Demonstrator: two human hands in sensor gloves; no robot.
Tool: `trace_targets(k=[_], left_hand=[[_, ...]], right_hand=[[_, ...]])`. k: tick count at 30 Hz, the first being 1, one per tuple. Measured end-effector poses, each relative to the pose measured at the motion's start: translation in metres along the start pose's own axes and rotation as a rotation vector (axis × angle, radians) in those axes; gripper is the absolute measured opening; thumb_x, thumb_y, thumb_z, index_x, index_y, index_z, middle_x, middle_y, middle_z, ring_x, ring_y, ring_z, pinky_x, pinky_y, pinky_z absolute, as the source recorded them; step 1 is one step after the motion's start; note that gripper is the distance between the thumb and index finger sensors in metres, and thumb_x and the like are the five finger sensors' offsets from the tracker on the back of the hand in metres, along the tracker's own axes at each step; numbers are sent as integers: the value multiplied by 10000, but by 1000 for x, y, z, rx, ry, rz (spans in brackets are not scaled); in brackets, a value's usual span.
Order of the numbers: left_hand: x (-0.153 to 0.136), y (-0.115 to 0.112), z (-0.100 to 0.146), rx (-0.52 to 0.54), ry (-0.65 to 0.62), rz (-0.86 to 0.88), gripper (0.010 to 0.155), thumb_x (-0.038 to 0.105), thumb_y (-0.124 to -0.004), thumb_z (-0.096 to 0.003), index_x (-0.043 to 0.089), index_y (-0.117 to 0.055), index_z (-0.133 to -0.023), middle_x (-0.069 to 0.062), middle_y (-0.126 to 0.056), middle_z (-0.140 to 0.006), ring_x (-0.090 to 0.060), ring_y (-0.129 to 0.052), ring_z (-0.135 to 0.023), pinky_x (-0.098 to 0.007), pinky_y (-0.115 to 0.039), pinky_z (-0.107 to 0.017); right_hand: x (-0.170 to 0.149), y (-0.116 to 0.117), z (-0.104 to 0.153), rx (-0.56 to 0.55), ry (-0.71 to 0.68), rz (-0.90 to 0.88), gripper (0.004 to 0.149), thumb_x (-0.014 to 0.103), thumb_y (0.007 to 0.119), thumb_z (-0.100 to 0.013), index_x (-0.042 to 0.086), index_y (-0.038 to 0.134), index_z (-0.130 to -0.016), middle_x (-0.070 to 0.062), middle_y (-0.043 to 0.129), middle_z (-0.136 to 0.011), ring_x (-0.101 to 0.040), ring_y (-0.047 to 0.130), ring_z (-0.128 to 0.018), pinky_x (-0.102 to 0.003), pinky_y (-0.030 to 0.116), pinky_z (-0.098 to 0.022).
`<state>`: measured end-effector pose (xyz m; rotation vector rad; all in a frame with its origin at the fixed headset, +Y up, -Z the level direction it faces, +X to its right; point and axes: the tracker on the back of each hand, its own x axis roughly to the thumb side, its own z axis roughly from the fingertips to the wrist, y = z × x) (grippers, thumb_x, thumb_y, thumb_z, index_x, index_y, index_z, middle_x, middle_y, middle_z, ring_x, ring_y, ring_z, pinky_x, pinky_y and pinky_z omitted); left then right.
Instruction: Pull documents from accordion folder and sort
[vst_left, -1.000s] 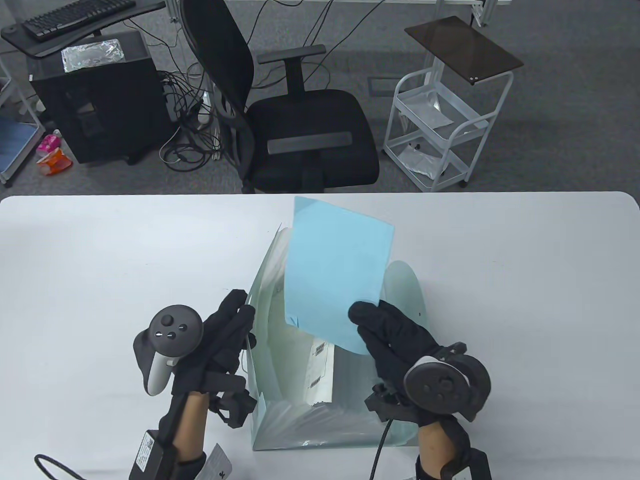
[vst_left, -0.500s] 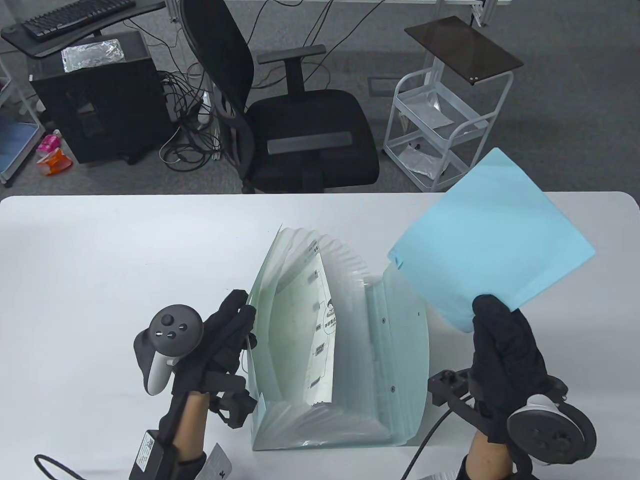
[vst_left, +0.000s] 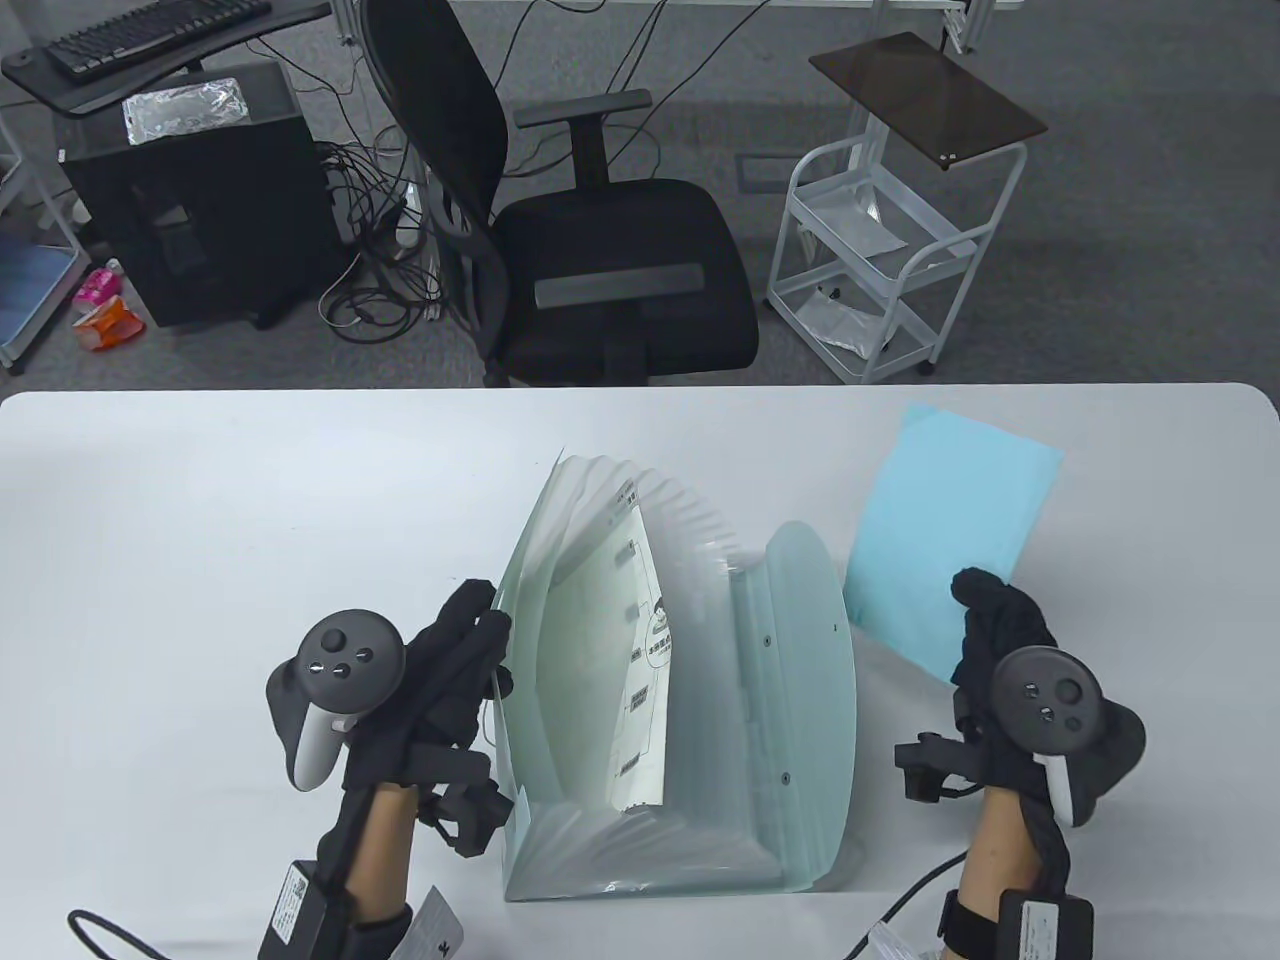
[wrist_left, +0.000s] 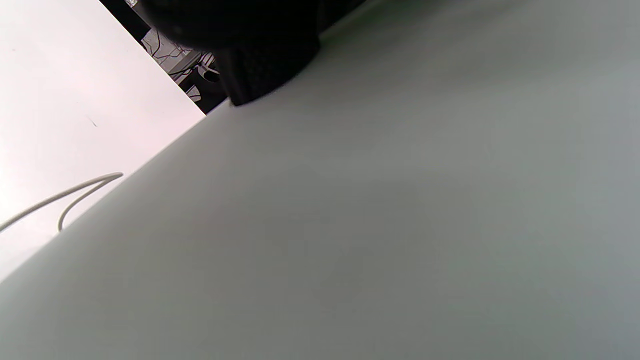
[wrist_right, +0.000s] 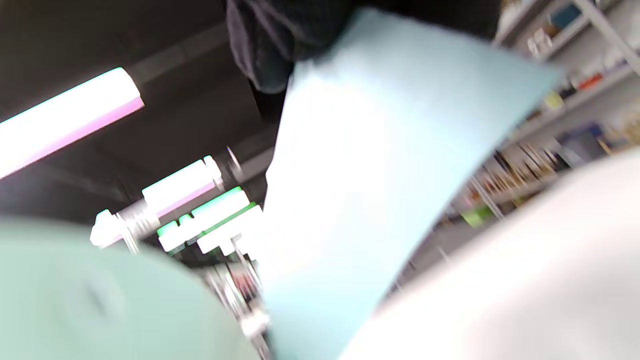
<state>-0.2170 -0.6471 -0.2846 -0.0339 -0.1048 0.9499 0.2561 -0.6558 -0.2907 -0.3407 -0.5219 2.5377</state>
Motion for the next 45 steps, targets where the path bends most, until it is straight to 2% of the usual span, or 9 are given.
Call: trace_targets(k=[6, 10, 13, 19, 25, 30, 35, 40, 45], left_hand=[[0, 0, 0, -4, -1, 4, 688, 486, -526, -683, -27, -499, -1142, -264, -802, -880, -228, -993, -551, -306, -828, -335], [0, 0, 0, -6, -4, 6, 691, 487, -526, -684, -29, -497, -1143, -265, -802, -880, -229, -991, -552, -307, -827, -336], [0, -1, 0, -8, -4, 1, 691, 487, -526, -684, -30, -498, -1143, -266, -800, -881, -230, -991, -551, -307, -827, -336], [0, -1, -1, -12, -5, 3, 693, 489, -525, -685, -30, -495, -1144, -263, -799, -883, -229, -990, -553, -308, -826, -338], [0, -2, -1, -12, -8, 3, 695, 490, -527, -684, -30, -496, -1143, -265, -800, -881, -228, -990, -552, -308, -826, -338], [0, -2, -1, -16, -10, 3, 696, 490, -526, -684, -31, -495, -1143, -265, -800, -882, -228, -990, -552, -309, -826, -338], [0, -3, -2, -20, -13, 6, 701, 493, -524, -683, -37, -492, -1141, -262, -797, -884, -228, -986, -556, -313, -824, -343], [0, -4, -2, -26, -15, 15, 707, 494, -520, -685, -44, -483, -1142, -263, -791, -889, -230, -981, -561, -320, -821, -350], [0, -4, -2, -29, -17, 18, 710, 495, -519, -684, -49, -483, -1140, -263, -789, -889, -229, -981, -562, -320, -821, -351]], right_hand=[[-34, 61, -8, 414, 158, 167, 366, 133, 636, -494, 266, 655, -835, -40, 804, -841, -225, 894, -617, -381, 795, -520], [-44, 84, -10, 548, 194, 149, 368, 132, 634, -496, 275, 648, -834, -46, 803, -840, -231, 893, -610, -382, 796, -510], [-47, 99, -11, 582, 203, 151, 389, 132, 634, -498, 266, 638, -863, -66, 786, -878, -247, 886, -641, -384, 792, -525], [-49, 113, -9, 596, 199, 165, 446, 146, 635, -504, 301, 565, -917, -176, 583, -1049, -315, 771, -814, -463, 698, -651], [-44, 97, -9, 539, 201, 186, 460, 155, 621, -506, 273, 549, -945, -203, 517, -1086, -410, 696, -909, -535, 654, -678], [-12, 47, -9, 283, 79, 131, 452, 184, 621, -508, 225, 554, -952, -155, 641, -1035, -358, 807, -829, -475, 743, -613], [56, -14, 12, 148, -159, 159, 644, 477, 665, -468, 138, 543, -1002, -164, 785, -947, -364, 942, -668, -430, 849, -470], [124, -45, 32, 118, -298, 169, 628, 463, 683, -466, 102, 587, -972, -131, 877, -828, -239, 1018, -495, -300, 898, -344], [177, -40, 47, 235, -327, 206, 557, 391, 716, -467, 38, 676, -895, -106, 962, -657, -154, 1044, -318, -222, 906, -211]])
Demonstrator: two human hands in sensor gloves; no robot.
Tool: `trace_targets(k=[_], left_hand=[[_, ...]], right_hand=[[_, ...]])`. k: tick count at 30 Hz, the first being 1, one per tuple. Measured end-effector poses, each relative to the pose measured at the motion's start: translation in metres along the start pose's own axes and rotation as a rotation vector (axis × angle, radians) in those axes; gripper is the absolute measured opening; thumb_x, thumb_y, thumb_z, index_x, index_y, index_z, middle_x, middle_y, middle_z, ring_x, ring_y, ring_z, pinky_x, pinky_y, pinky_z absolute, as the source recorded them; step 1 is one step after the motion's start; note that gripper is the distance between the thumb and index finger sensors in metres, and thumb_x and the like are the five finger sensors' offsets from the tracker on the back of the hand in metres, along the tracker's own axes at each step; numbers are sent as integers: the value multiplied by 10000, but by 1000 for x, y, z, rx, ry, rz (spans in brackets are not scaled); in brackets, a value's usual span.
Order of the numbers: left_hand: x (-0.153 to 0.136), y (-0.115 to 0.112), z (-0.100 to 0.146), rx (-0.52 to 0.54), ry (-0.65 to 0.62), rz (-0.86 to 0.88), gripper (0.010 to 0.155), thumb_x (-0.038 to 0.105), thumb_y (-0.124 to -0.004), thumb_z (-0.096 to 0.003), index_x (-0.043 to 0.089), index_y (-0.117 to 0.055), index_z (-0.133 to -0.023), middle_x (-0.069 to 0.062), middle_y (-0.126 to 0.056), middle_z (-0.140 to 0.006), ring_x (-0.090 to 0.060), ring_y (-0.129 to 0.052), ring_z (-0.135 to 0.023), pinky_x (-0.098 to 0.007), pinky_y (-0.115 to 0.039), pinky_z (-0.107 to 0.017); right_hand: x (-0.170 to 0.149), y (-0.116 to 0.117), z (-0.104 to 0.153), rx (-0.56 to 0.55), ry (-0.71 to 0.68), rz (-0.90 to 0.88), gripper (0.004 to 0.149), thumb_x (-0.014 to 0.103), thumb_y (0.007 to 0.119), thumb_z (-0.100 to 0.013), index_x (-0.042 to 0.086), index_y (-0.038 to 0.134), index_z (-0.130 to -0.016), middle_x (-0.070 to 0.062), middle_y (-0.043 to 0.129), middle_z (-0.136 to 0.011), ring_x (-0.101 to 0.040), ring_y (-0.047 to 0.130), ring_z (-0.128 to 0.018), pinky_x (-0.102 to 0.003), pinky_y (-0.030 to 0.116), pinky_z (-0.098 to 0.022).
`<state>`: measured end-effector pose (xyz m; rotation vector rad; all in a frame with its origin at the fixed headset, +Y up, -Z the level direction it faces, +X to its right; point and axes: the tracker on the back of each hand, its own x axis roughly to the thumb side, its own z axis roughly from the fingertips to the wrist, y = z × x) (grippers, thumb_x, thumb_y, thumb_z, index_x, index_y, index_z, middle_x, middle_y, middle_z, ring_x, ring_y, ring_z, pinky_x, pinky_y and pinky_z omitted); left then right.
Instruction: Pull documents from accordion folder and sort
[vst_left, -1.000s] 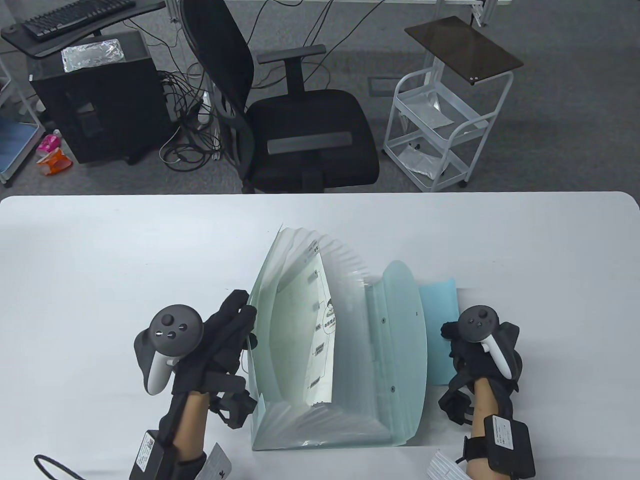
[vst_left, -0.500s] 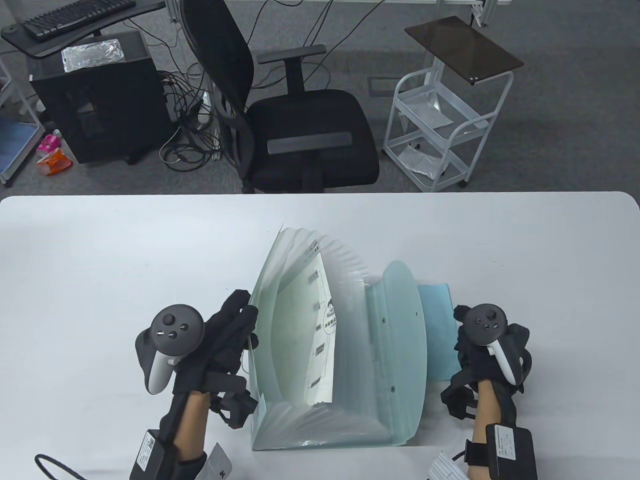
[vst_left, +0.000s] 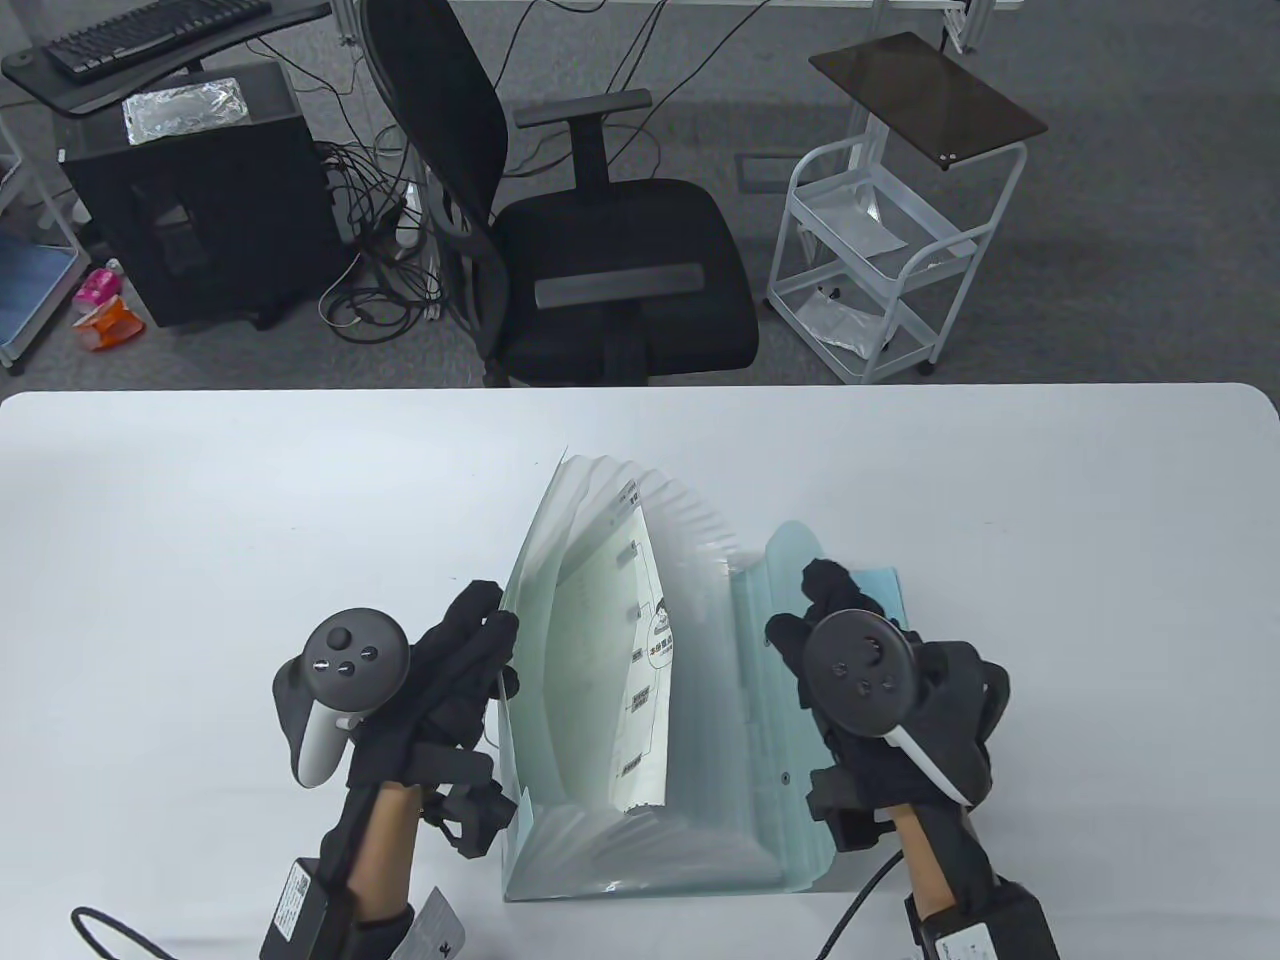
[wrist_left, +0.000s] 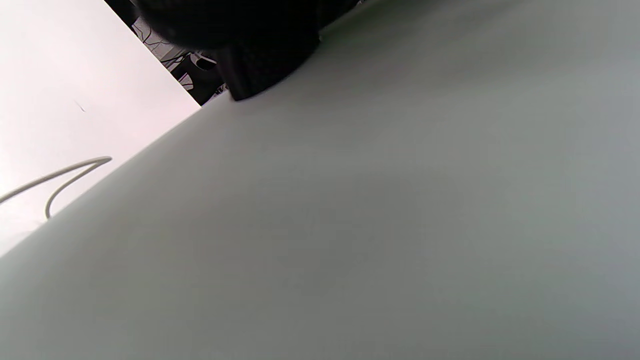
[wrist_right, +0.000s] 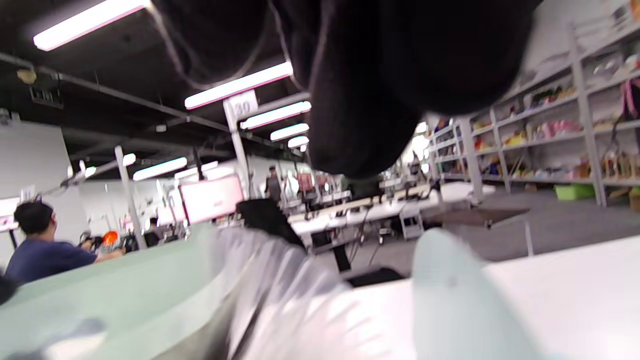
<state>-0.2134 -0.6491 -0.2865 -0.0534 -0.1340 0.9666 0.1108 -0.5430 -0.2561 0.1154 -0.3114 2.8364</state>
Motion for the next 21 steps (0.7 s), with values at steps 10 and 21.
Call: trace_targets(k=[10, 21], left_hand=[[0, 1, 0, -2, 1, 10, 712, 495, -520, -685, -52, -481, -1139, -262, -788, -892, -230, -980, -564, -321, -821, -352], [-1, 1, 0, -7, -1, 16, 714, 495, -521, -684, -55, -482, -1138, -264, -787, -892, -231, -979, -564, -322, -821, -352]], right_hand=[[60, 71, -23, 337, -50, 219, 416, 417, 705, -462, 91, 854, -672, 20, 1020, -313, -56, 983, -23, -172, 861, -5], [62, 99, -52, 446, 105, 293, 425, 431, 714, -455, 89, 845, -672, 24, 1011, -316, -57, 977, -28, -178, 859, -13]])
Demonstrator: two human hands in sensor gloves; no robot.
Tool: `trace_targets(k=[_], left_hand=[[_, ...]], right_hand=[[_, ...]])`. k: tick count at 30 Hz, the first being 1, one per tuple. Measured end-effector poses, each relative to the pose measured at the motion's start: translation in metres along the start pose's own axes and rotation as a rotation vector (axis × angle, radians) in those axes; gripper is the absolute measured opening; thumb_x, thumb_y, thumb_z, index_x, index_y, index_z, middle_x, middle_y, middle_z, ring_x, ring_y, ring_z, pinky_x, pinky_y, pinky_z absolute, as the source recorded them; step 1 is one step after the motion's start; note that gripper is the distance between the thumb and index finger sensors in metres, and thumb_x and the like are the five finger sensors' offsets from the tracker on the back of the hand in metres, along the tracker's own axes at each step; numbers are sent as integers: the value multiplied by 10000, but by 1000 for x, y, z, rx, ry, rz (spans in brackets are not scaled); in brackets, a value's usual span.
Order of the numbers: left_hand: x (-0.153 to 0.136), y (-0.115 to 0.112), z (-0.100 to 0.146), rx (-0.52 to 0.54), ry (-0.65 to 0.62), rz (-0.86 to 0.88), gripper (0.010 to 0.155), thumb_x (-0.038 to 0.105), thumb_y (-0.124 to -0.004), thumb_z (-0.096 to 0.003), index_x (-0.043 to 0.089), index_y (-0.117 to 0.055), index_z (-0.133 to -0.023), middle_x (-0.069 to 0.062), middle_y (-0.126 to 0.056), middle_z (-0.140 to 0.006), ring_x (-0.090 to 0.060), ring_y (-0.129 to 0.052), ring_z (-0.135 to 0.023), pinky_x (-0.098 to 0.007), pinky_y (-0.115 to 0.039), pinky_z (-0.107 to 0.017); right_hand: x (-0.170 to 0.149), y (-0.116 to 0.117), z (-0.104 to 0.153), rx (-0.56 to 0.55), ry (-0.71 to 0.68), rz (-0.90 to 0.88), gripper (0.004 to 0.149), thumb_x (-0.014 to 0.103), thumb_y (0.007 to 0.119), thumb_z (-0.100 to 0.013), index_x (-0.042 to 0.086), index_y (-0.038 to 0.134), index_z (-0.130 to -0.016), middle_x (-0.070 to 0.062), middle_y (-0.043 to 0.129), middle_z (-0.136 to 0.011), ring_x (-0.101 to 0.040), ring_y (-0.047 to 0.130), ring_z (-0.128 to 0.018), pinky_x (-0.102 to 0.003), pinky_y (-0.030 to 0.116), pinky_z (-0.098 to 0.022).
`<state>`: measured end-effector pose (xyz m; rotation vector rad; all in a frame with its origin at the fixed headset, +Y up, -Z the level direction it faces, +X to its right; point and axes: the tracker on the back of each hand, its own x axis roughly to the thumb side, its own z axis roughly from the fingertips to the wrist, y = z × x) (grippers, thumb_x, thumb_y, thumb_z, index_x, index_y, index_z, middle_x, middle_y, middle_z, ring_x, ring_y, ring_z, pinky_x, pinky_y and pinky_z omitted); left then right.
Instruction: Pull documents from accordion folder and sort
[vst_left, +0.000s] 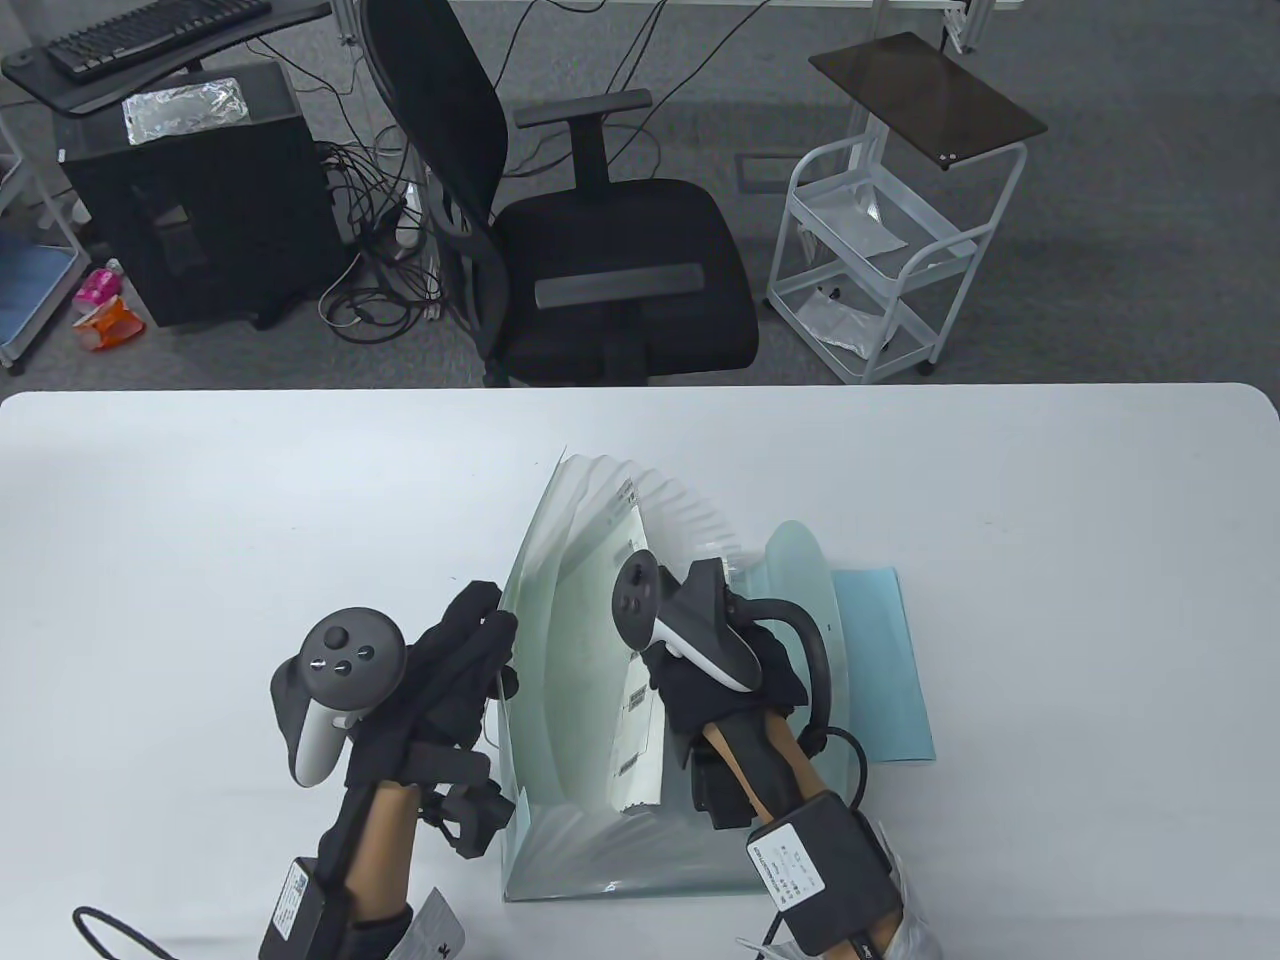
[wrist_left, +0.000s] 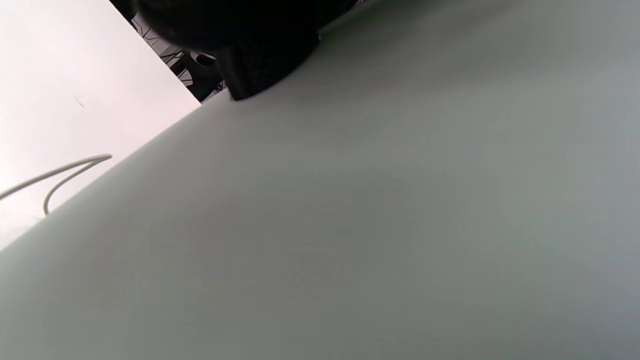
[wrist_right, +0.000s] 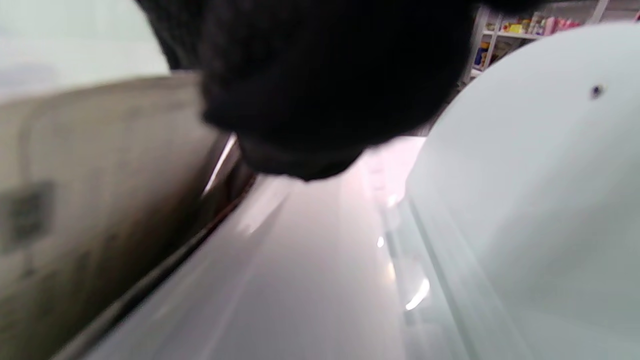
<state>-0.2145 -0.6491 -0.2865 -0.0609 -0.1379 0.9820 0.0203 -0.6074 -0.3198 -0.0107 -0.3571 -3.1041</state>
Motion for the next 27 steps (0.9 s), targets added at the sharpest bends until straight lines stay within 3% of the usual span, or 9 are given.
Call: trace_targets(k=[3, 7, 12, 17, 21, 27], left_hand=[[0, 0, 0, -2, -1, 0, 717, 496, -520, -683, -55, -478, -1139, -263, -786, -893, -230, -979, -566, -322, -821, -354], [0, 0, 0, 2, 0, 2, 716, 495, -520, -685, -57, -480, -1139, -265, -786, -893, -231, -979, -565, -323, -820, -353], [-1, 0, 0, 5, 4, 7, 717, 497, -519, -684, -56, -478, -1139, -264, -784, -895, -230, -978, -568, -322, -821, -355], [-1, 0, 1, 4, 6, 15, 720, 499, -519, -684, -57, -477, -1140, -263, -782, -897, -231, -977, -571, -323, -821, -357], [-1, 0, 1, 8, 8, 19, 720, 498, -520, -683, -56, -476, -1140, -264, -782, -898, -232, -977, -573, -325, -820, -358], [-2, 1, 2, 11, 11, 19, 718, 499, -517, -684, -56, -479, -1139, -261, -782, -899, -230, -976, -573, -324, -820, -358]], right_hand=[[2, 5, -5, 49, -15, -35, 436, 434, 729, -445, 85, 839, -682, 29, 1009, -320, -51, 977, -33, -174, 860, -17], [1, 4, -5, 20, -24, -56, 399, 389, 761, -433, 84, 843, -677, 48, 1005, -310, -35, 975, -28, -166, 864, -15], [-18, -15, 6, -40, -33, -140, 384, 373, 762, -438, 86, 835, -682, 37, 1004, -335, -43, 981, -50, -171, 868, -32], [-55, -41, 21, -71, -37, -254, 386, 334, 780, -434, 56, 833, -698, 22, 1001, -346, -45, 973, -47, -171, 860, -30], [-95, -54, 26, 59, -102, -468, 394, 300, 784, -444, 20, 823, -718, 8, 1003, -341, -54, 975, -46, -177, 860, -29], [-149, -69, 41, -5, -124, -697, 388, 283, 770, -451, 7, 807, -721, -4, 1000, -356, -61, 983, -62, -179, 865, -37]])
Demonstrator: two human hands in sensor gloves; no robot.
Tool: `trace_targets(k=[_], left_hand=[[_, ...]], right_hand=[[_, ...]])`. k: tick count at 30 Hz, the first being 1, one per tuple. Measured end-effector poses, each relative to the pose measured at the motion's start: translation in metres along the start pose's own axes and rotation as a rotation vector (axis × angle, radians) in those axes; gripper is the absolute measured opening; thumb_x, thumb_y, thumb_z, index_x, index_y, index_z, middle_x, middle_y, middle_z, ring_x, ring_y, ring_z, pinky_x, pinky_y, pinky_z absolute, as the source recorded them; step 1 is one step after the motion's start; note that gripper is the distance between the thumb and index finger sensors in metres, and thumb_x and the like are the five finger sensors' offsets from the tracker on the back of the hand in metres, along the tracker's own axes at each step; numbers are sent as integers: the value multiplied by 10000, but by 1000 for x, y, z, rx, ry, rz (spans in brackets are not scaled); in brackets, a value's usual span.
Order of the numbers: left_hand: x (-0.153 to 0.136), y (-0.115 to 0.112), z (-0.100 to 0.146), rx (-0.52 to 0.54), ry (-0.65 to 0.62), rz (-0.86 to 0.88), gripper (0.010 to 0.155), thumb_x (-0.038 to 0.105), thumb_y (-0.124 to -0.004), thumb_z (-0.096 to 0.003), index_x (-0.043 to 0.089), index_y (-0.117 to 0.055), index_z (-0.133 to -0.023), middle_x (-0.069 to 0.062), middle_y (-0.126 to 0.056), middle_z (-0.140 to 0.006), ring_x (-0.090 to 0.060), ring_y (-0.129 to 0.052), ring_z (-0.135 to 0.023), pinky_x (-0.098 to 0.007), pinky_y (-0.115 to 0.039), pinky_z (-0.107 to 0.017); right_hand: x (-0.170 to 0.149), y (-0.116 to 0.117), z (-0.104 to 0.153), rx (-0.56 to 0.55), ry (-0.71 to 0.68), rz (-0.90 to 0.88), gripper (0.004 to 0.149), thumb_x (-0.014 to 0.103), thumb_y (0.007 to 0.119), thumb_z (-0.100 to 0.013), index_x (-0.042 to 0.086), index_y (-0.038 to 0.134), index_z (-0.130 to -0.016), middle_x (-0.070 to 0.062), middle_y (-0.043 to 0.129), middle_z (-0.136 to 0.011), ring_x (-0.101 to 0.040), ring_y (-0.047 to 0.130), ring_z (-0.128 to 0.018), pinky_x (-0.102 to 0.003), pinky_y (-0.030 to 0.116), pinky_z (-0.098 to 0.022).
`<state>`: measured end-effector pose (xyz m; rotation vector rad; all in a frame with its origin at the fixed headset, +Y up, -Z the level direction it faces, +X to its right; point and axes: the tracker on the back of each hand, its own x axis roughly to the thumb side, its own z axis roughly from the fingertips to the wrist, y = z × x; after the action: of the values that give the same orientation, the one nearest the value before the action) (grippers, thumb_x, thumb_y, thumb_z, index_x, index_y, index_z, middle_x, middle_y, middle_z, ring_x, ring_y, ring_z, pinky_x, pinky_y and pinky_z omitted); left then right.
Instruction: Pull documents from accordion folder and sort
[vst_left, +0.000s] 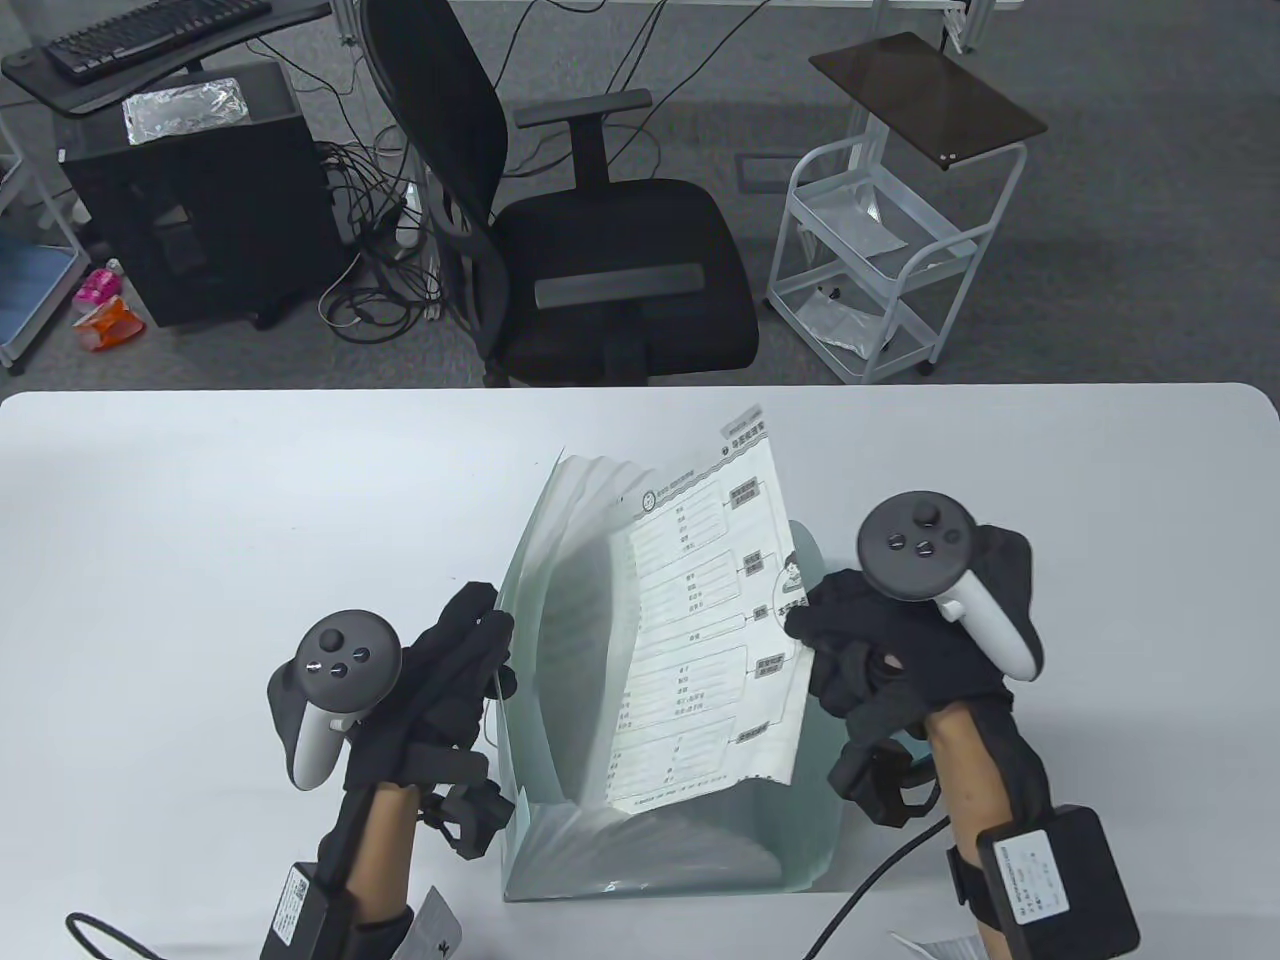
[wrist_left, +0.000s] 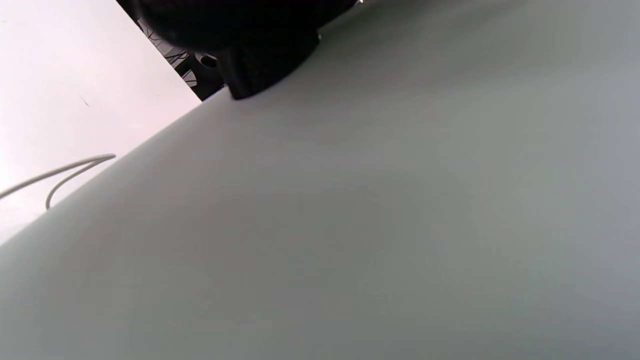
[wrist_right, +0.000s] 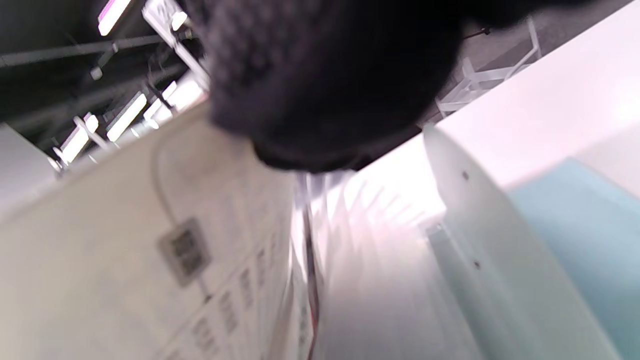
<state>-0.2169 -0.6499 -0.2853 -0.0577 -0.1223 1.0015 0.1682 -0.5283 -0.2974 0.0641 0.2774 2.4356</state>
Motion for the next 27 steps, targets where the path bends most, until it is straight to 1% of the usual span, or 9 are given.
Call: trace_targets(k=[4, 8, 12, 15, 17, 19, 22, 25, 27], left_hand=[[0, 1, 0, -4, 2, -2, 719, 499, -517, -684, -56, -477, -1140, -262, -782, -900, -230, -977, -572, -324, -820, -358], [0, 1, 0, -3, 3, -1, 719, 499, -517, -684, -56, -477, -1140, -263, -782, -900, -231, -977, -572, -324, -820, -359], [0, 1, 0, -2, 4, -5, 720, 499, -517, -684, -58, -479, -1139, -262, -782, -899, -230, -976, -573, -325, -820, -359], [-1, 2, 0, -2, 4, -6, 720, 500, -518, -684, -57, -480, -1139, -260, -783, -900, -229, -977, -573, -324, -821, -359], [-1, 2, 0, -1, 6, -6, 719, 500, -518, -684, -56, -481, -1138, -261, -783, -900, -229, -977, -573, -324, -821, -358], [-1, 3, 1, 0, 7, -4, 719, 499, -517, -684, -57, -482, -1138, -260, -784, -900, -230, -976, -574, -324, -821, -359], [-2, 4, 1, -1, 9, 1, 719, 500, -520, -683, -57, -483, -1137, -261, -783, -900, -230, -976, -574, -325, -820, -359], [-2, 4, 1, -2, 9, 5, 722, 503, -521, -682, -56, -484, -1137, -258, -784, -901, -229, -976, -573, -325, -820, -359], [-1, 4, 1, -3, 10, 1, 723, 502, -522, -682, -58, -485, -1137, -259, -785, -900, -230, -977, -572, -325, -820, -358]], right_hand=[[-19, -35, 15, -138, -14, -155, 386, 277, 758, -456, 5, 800, -727, -14, 1001, -367, -67, 991, -73, -181, 870, -43], [-37, -64, 31, -361, -3, -291, 387, 268, 743, -462, 10, 778, -749, -38, 1002, -418, -89, 1013, -121, -188, 886, -75], [-59, -86, 41, -550, 7, -387, 390, 256, 699, -487, 65, 686, -826, -55, 963, -578, -136, 1039, -293, -215, 916, -212], [-75, -94, 41, -639, 29, -394, 390, 241, 672, -495, 124, 619, -864, -54, 906, -699, -181, 1024, -440, -254, 913, -331], [-91, -100, 40, -699, 51, -381, 393, 231, 663, -496, 156, 590, -874, -53, 866, -763, -207, 999, -533, -293, 894, -406], [-106, -104, 38, -741, 97, -337, 391, 231, 662, -494, 175, 591, -874, -46, 860, -779, -219, 991, -573, -316, 884, -431], [-125, -108, 36, -786, 203, -189, 387, 224, 656, -491, 191, 596, -871, -37, 857, -779, -234, 966, -608, -364, 845, -489], [-145, -110, 31, -814, 295, -11, 384, 214, 648, -485, 205, 603, -866, -27, 867, -746, -218, 960, -574, -371, 831, -486], [-159, -107, 26, -791, 359, 94, 382, 208, 642, -486, 213, 609, -866, -22, 871, -722, -206, 955, -540, -369, 825, -473]])
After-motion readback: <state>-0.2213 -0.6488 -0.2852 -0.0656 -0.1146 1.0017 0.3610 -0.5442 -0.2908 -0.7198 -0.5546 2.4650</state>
